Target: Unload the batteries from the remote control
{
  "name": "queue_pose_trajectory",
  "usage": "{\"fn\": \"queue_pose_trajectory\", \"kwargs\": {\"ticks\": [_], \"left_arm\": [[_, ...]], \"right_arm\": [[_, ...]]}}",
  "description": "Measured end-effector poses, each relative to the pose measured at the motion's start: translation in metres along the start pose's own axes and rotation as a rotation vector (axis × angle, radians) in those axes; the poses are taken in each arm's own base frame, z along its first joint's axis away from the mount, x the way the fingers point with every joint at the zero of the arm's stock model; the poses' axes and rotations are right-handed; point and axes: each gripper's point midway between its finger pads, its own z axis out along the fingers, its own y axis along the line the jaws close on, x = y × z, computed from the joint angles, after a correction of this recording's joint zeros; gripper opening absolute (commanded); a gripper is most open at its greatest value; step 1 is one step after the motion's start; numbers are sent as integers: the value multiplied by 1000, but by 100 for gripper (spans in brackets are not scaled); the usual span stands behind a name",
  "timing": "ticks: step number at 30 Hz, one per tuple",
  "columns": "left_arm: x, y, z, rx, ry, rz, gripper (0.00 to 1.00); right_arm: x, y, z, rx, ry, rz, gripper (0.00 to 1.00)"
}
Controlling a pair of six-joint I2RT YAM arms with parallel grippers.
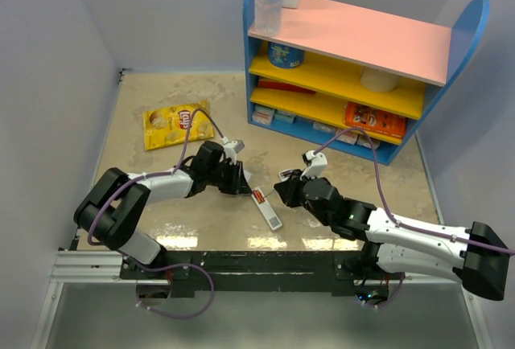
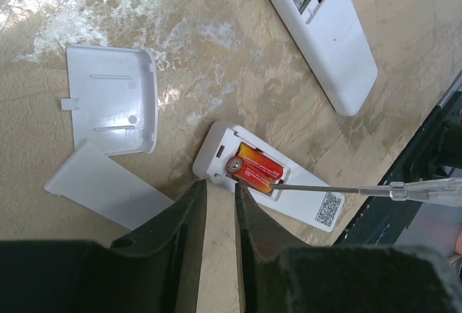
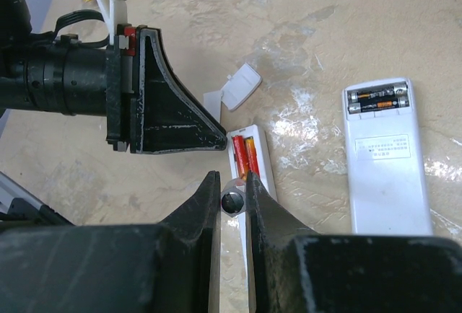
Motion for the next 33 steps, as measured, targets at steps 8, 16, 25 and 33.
{"fn": "queue_pose_trajectory", "kwargs": {"ticks": [8,16,25,33], "left_arm": [[4,3,6,2,14,-6,20],[1,1,10,22,4,-8,17],[-5,-2,16,38,0,-9,17],[-5,-4,18,36,3,-4,21]], "right_arm": [[1,3,3,-19,1,-43,0],[3,5,8,-31,2,-77,0],[3,7,8,-43,6,-98,0],[-21,21,-3,-74,-25,-105,0]]}}
